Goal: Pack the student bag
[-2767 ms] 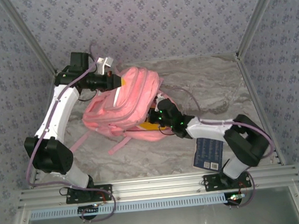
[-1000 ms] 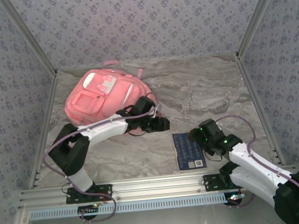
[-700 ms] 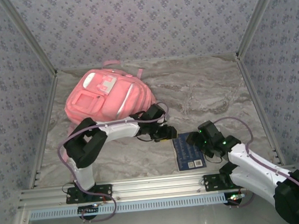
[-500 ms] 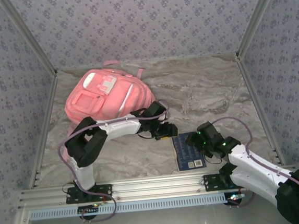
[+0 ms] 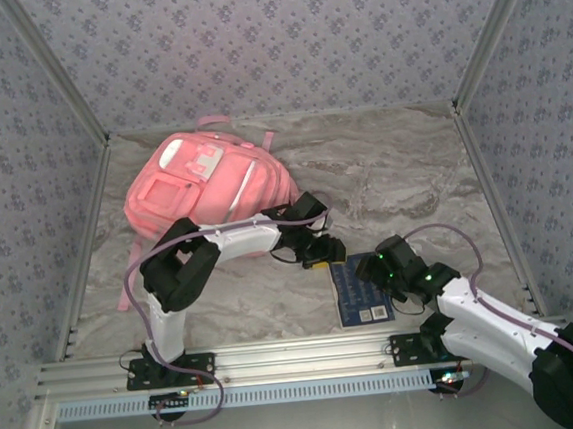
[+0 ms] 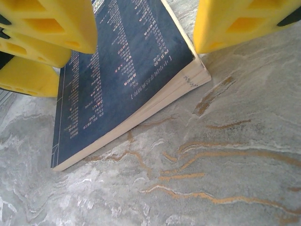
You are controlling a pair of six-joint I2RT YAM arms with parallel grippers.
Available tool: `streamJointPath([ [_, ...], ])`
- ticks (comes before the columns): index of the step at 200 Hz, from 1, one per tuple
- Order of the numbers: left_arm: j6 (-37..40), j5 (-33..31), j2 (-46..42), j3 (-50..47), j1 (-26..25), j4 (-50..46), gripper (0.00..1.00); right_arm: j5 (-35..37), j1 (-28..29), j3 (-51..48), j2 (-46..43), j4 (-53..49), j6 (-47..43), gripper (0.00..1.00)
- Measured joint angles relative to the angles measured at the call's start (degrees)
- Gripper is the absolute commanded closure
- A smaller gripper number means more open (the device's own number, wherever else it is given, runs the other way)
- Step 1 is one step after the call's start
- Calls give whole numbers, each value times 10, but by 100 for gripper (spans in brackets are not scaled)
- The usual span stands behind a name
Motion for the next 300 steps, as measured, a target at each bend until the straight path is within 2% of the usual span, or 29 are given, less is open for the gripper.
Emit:
streamJointPath([
  [78,-24,42,0,-3,-3,51,69,7,5,4,17,0,-7,24],
  [138,-30,65,-1,-11,-4,84,68,10,8,4,19,0,-9,26],
  [174,-18,65,14,-8,-7,80,100,11,8,4,13,-1,-9,27],
  [198,6,64,14,-8,-7,77,100,-1,9,0,-11,-2,-22,25],
  [226,39,65,-6,-17,-6,79,100,-21,9,-9,-89,-6,-48,21],
  [258,83,70,-75,-64,-6,113,100,-38,7,-9,-182,-3,-102,19],
  [300,118,98,-158,-142,9,188,100,-77,-26,-12,-213,10,-162,18],
])
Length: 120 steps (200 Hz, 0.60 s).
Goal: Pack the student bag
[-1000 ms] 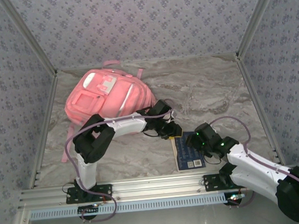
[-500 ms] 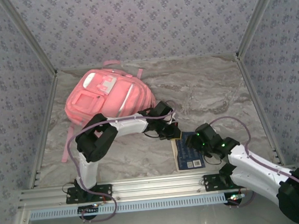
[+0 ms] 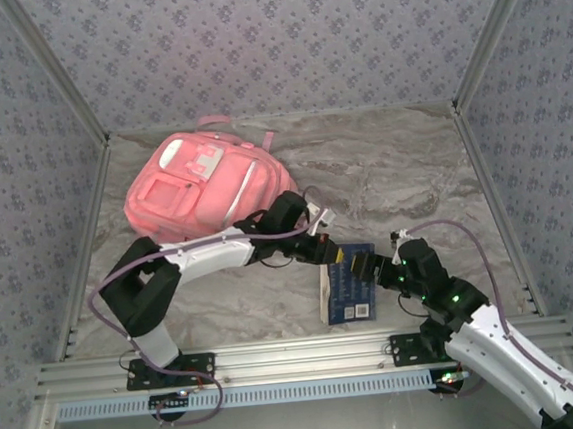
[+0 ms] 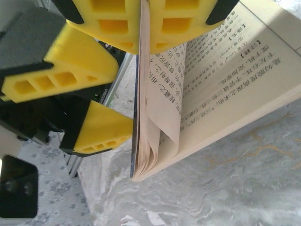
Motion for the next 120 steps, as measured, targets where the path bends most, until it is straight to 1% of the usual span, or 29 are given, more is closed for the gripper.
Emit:
streamJointPath([
  [19,18,8,-17,-20,6,20,100,-26,-17,-24,-19,36,-12,19],
  [43,35,14,-24,-30,7,34,100,-64,-26,-85,-39,111,-14,21],
  [68,44,18,-24,-37,7,45,100,-110,-26,-134,-36,202,-13,21],
  [82,46,19,-24,-41,9,52,100,-134,-25,-145,-26,244,-13,25],
  [93,46,21,-24,-43,9,55,100,-146,-26,-149,-18,269,-12,30],
  [100,46,22,-24,-44,9,58,100,-153,-26,-151,-13,282,-12,36],
  [120,43,22,-24,-49,11,71,100,-163,-25,-155,-8,310,-5,63],
])
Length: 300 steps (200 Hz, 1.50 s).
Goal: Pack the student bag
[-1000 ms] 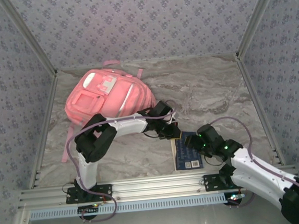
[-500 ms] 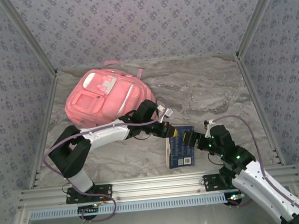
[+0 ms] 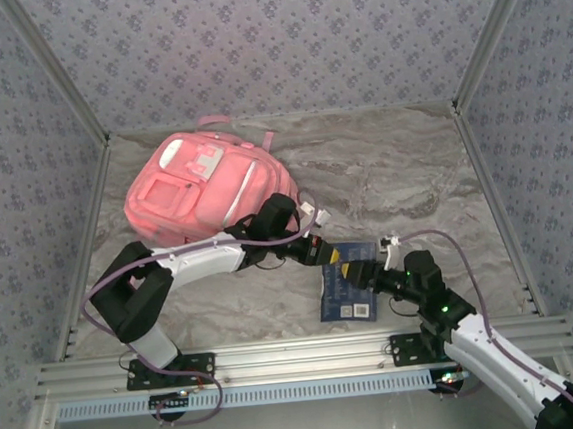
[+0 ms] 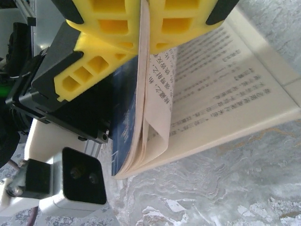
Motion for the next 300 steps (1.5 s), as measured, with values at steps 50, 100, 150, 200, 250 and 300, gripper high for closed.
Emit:
streamJointPath([
  [50,-16,-8,-2,-8,10,12,62,-5,0,11,5,3,8,97],
  [100,-52,-37,-69,-45,41,-15,47,-23,1,24,10,11,19,100],
  [150,-70,-46,-130,-89,41,-30,41,-77,3,56,23,111,68,100],
  [200,-76,-27,-193,-92,42,-29,39,-115,5,89,59,218,121,100],
  [250,-115,39,-248,-93,42,21,37,-139,12,111,84,308,164,100],
  [300,-166,76,-275,-112,41,97,63,-149,27,138,113,356,181,100],
])
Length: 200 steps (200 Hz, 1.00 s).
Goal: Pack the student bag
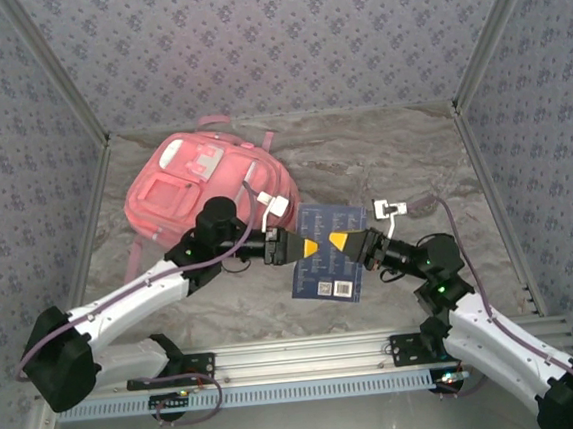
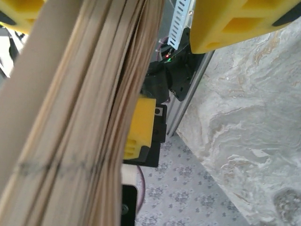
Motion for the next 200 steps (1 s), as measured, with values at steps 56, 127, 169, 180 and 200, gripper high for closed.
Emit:
streamJointPath([
  [56,-16,8,-15,-12,-2,34,100,3,6,10,4,-21,-6,60],
  [127,-71,-178,-100,-93,-3,111,100,123,16,-1,-84,-108,-60,15],
  [169,-118,-304,-108,-112,-19,180,100,212,73,-32,-45,-52,-32,6],
  [180,-121,-325,-108,-112,-26,190,100,246,105,-35,-33,-37,-31,6],
  [200,-121,-357,-108,-111,-36,202,100,311,161,-37,-9,-3,-34,8],
])
